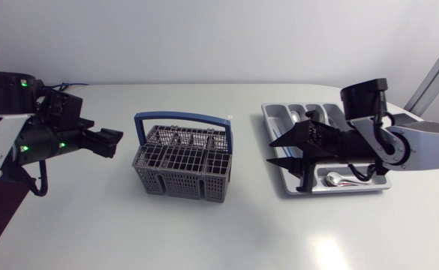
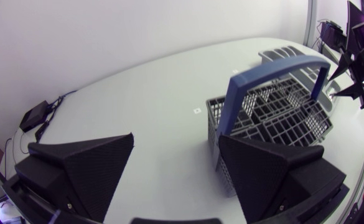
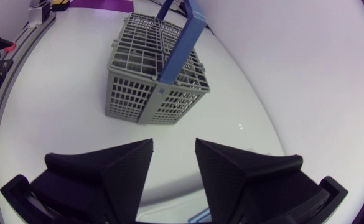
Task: Unload the cutlery basket into the drawer organizer.
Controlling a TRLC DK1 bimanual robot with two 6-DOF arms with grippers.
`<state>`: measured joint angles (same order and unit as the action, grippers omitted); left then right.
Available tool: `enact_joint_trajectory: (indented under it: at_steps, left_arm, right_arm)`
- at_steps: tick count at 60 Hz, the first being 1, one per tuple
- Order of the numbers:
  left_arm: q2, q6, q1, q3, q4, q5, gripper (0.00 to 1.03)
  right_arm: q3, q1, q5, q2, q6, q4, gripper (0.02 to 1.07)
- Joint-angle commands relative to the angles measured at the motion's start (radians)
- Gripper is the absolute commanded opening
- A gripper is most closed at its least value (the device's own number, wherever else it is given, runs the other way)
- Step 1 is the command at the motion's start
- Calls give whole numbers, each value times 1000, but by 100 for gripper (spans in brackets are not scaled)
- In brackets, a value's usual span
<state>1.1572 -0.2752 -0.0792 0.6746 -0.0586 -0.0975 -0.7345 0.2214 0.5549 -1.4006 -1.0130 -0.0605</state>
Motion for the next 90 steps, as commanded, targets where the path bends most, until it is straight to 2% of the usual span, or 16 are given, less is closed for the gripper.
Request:
enact_joint_trajectory:
  at_steps: [1,4,8,26,31,50,90]
  left_arm:
    - [61,-41,6,-33,9,-11,95]
    - [81,-50,6,-38,9,-13,95]
    - [101,-56,13,-41,9,-19,95]
    - [194,-68,-5,-49,28,-27,95]
    - [214,-62,-30,-46,34,-28,95]
    - [225,-25,-136,-30,36,-34,95]
    - [279,-27,-140,57,32,-34,95]
  right_arm:
    - [10,53,-32,-58,122,51,22]
    - [-2,76,-41,-86,157,76,17]
    - [-13,101,-52,-117,182,97,15]
    - [-39,197,-105,-207,251,200,14]
    - [-59,207,-115,-230,264,205,12]
    - [-118,208,-116,-262,307,231,12]
    - [-118,240,-150,-273,312,243,12]
